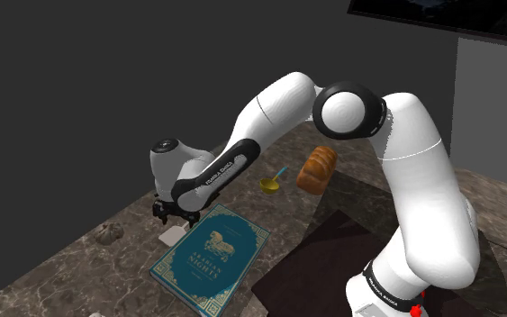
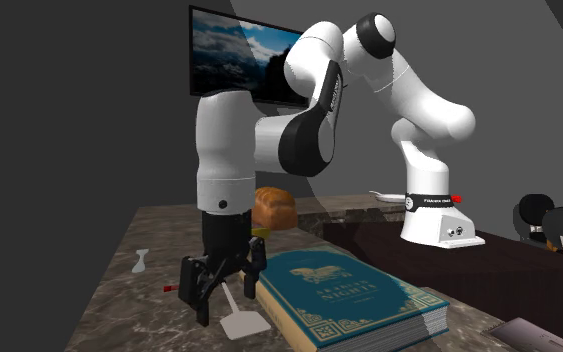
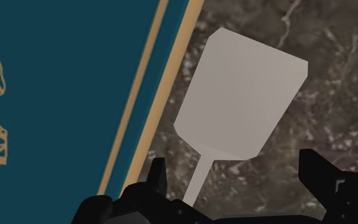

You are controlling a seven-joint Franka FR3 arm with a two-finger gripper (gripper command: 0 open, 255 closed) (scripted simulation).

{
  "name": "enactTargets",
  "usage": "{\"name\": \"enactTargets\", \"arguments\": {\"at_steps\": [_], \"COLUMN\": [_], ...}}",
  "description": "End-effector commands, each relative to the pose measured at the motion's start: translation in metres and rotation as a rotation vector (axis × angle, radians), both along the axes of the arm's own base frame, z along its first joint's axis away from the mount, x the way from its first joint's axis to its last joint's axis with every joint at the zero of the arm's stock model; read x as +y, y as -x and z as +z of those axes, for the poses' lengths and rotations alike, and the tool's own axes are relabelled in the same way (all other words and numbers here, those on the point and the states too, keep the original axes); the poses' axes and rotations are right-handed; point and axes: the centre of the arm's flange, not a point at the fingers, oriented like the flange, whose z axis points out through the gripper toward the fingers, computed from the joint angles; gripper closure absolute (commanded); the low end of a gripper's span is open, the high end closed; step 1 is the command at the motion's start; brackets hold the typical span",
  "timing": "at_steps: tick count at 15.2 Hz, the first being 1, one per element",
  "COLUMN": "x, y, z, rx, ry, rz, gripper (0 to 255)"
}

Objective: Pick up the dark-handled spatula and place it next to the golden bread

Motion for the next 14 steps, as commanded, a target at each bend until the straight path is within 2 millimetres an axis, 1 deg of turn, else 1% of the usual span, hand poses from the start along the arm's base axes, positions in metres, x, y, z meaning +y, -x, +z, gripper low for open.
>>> {"name": "enactTargets", "arguments": {"at_steps": [1,2,11,14], "x": [0.000,0.000,0.000,0.000], "y": [0.001,0.002,0.001,0.001], "z": [-0.002,-0.002,-0.002,0.014], "rx": [0.005,0.005,0.005,0.005], "ry": [0.002,0.002,0.002,0.002], "rz": [0.000,0.000,0.000,0.000], "gripper": [0,255,255,255]}}
